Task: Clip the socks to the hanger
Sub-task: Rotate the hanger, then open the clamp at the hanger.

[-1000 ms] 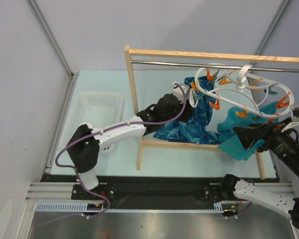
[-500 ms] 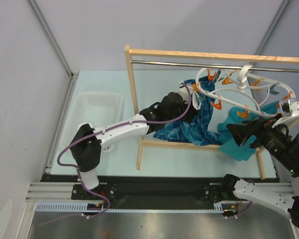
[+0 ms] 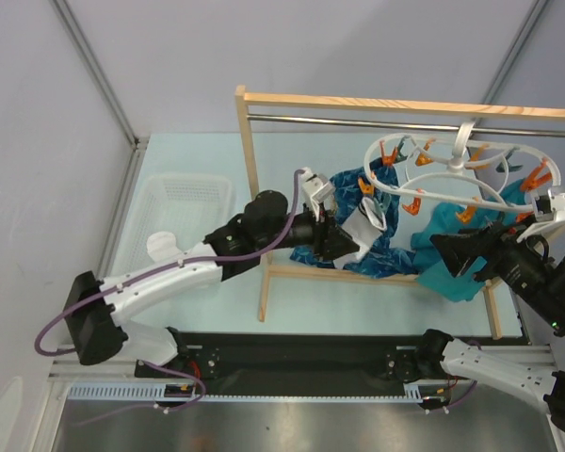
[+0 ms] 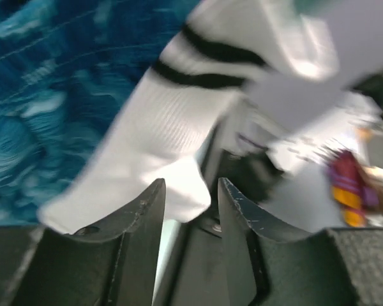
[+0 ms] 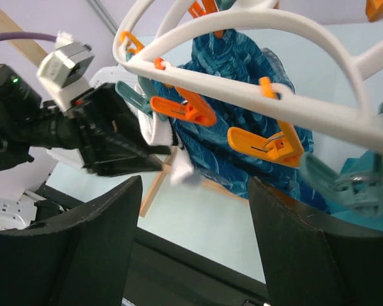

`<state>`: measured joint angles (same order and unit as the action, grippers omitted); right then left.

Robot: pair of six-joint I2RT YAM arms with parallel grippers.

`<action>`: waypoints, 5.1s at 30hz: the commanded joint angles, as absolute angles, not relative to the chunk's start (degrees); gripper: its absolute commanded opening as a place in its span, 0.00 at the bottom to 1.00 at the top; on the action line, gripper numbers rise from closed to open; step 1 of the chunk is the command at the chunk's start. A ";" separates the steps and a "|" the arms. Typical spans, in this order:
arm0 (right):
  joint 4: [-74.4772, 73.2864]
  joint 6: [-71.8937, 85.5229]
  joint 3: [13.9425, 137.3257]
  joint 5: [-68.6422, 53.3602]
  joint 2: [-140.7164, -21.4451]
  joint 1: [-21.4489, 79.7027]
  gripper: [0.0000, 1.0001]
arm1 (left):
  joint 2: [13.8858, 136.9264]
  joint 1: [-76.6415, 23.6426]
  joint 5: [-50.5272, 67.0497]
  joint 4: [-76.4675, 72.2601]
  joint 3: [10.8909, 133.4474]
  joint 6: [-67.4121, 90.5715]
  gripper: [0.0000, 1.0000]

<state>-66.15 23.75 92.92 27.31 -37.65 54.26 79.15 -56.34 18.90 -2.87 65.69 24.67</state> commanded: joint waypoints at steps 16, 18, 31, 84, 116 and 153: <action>-65.65 23.73 97.64 24.43 -37.88 54.05 0.64 | 73.99 -70.83 33.43 -28.83 68.63 34.02 0.40; -66.70 24.26 99.57 26.35 -38.40 53.96 0.63 | 77.24 -73.63 29.03 -25.24 73.27 29.64 0.45; -71.81 21.89 110.47 30.76 -43.42 53.88 0.63 | 99.20 -84.64 -7.99 -29.36 90.25 9.41 0.62; -66.27 26.28 97.38 28.56 -44.38 53.61 0.63 | 109.42 -47.72 0.78 10.80 100.19 1.32 0.62; -68.73 24.96 101.08 28.83 -44.91 53.53 0.63 | 77.35 -59.85 16.78 -20.82 56.51 16.97 0.55; -68.29 24.43 101.60 29.53 -41.84 53.61 0.64 | 98.69 -75.15 -7.73 -46.49 78.74 -4.29 0.58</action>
<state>-69.12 25.41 99.90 29.21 -42.81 53.76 97.30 -74.87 -4.43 -42.02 74.28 3.88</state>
